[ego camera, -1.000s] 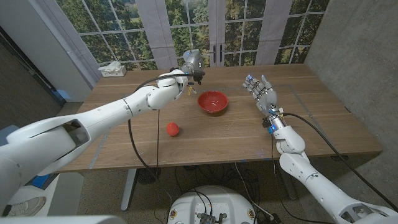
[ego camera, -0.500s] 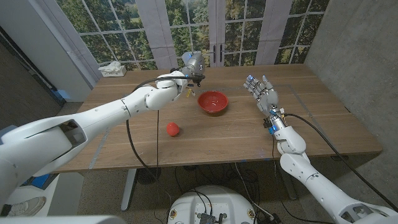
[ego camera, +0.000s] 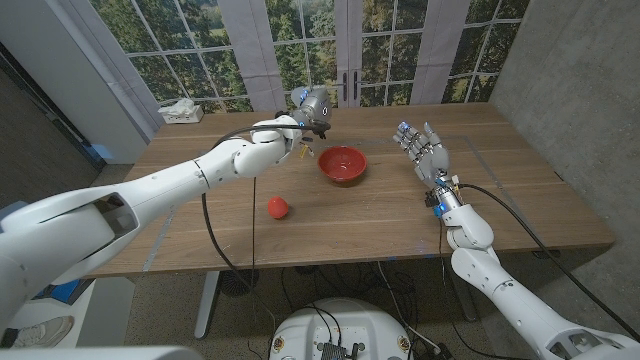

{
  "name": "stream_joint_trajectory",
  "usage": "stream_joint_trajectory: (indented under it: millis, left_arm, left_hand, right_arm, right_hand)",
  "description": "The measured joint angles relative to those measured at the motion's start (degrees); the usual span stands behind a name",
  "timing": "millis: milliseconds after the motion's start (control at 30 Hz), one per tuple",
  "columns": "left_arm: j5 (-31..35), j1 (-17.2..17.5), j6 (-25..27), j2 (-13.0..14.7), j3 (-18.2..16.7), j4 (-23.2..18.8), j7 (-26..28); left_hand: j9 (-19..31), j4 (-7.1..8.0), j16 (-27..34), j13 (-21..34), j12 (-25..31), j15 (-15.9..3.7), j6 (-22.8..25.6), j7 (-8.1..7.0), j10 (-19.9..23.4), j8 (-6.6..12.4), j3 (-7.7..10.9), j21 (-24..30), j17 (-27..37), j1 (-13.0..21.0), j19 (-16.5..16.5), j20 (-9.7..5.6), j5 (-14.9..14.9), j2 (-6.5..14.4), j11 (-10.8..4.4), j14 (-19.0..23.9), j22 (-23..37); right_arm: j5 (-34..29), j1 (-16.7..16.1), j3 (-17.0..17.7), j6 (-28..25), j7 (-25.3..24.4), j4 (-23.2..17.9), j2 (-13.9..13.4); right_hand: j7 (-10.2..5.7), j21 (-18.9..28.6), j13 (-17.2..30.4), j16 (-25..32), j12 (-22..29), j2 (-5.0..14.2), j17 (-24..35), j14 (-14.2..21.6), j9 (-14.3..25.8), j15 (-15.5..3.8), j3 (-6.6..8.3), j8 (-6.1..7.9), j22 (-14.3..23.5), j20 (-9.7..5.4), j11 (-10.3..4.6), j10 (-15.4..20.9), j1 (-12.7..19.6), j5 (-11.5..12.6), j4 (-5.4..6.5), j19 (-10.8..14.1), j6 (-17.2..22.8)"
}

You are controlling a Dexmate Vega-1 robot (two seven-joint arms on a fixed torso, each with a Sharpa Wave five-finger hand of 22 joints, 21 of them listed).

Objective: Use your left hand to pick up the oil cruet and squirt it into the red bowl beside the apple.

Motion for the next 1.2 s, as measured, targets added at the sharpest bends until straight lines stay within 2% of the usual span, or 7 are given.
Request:
stream_joint_trajectory:
  millis: [133,233,400,833,967,1000,1200]
  left_arm:
    - [-1.4,-0.09,-1.46,-0.04,-0.07,-0.14,-0.99]
    - [-3.0,-0.79,-2.81,-0.15,-0.6,-0.86,-1.65]
    - [-4.99,-1.13,-4.42,-0.12,-0.82,-1.25,-2.59]
    - [-6.61,-1.61,-5.61,0.43,-1.52,-2.5,-2.64]
    - [-5.77,-1.61,-5.5,0.81,-1.5,-2.54,-1.58]
    - [-5.55,-1.61,-5.38,0.87,-1.46,-2.54,-1.33]
    - [-4.2,-1.35,-4.26,1.13,-1.26,-2.5,-0.18]
  left_hand:
    - [0.0,-0.3,1.51,0.0,0.0,-0.54,0.96,0.96,0.91,0.0,0.47,2.21,2.76,0.69,0.51,-0.11,0.38,-0.69,0.91,1.75,1.0]
    - [0.0,-0.79,2.31,0.0,0.0,-1.86,1.05,0.87,0.91,0.0,1.63,3.53,4.57,1.62,0.51,-0.11,0.96,-1.61,0.91,3.3,2.23]
    - [0.0,-1.38,3.11,0.0,0.0,-2.05,1.56,0.97,0.91,0.01,3.14,4.09,6.74,2.55,0.51,-0.11,2.12,-2.55,0.91,3.71,3.66]
    - [0.0,-1.45,3.34,0.0,0.0,-2.19,1.98,0.97,0.92,0.01,3.35,5.43,9.82,3.17,0.5,-0.11,4.67,-3.17,0.91,4.16,5.31]
    - [0.0,-1.46,1.39,0.0,0.0,-1.13,1.99,0.98,0.93,0.01,3.36,6.22,9.39,3.14,0.05,-0.13,4.43,-3.14,0.92,3.08,4.77]
    - [0.0,-1.31,0.7,0.0,0.0,-0.83,1.99,0.98,0.93,0.01,4.45,6.54,8.89,3.13,-0.03,-0.19,3.94,-3.13,0.92,2.78,4.66]
    - [0.0,-1.38,-2.08,0.0,0.0,-0.74,1.99,0.98,0.92,0.01,4.69,7.0,5.96,2.29,-0.55,-0.11,1.45,-2.29,0.92,2.7,3.84]
  right_arm:
    - [0.07,-0.02,0.05,0.03,0.11,0.16,0.08]
    - [0.39,-0.02,0.08,0.15,0.58,0.31,0.15]
    - [0.51,-0.01,0.09,0.22,0.88,0.62,0.28]
    - [0.76,0.19,0.16,0.5,1.61,1.09,0.59]
    - [0.72,0.2,0.16,0.53,1.61,1.09,0.6]
    - [0.7,0.2,0.16,0.53,1.6,1.09,0.61]
    - [0.35,0.24,0.11,0.54,1.37,0.97,0.61]
  right_hand:
    - [0.0,0.0,0.0,0.0,0.0,-0.01,0.0,0.0,0.0,0.0,0.0,0.0,0.0,0.0,0.0,0.0,-0.01,0.0,0.0,0.0,0.0]
    - [-0.11,0.0,0.0,0.0,0.0,-0.38,0.0,0.0,0.0,0.0,0.01,0.0,0.0,0.0,0.0,0.0,-0.38,0.0,0.01,0.0,0.11]
    - [-0.12,0.0,0.0,0.0,0.0,-0.38,0.0,0.0,0.0,0.0,0.01,0.0,0.0,0.0,0.0,0.0,-0.38,0.0,0.01,0.0,0.11]
    - [-0.42,0.0,0.0,0.0,0.0,-0.38,-0.28,0.0,0.0,0.0,-0.16,0.0,0.0,0.32,0.0,0.0,-0.38,0.0,-0.15,0.32,0.42]
    - [-0.42,0.0,0.0,0.0,0.0,-0.38,-0.28,0.0,0.0,0.0,-0.16,0.0,0.0,0.32,0.0,0.0,-0.38,0.0,-0.15,0.32,0.42]
    - [-0.42,0.01,0.0,0.0,0.0,-0.38,-0.28,0.0,0.0,0.0,-0.15,0.0,0.0,0.32,0.0,0.0,-0.38,0.0,-0.16,0.32,0.42]
    - [-0.73,0.01,0.0,0.0,0.0,-0.38,-0.28,0.0,0.0,0.0,-0.15,0.0,0.0,0.32,0.0,0.0,-0.38,0.0,-0.15,0.31,0.73]
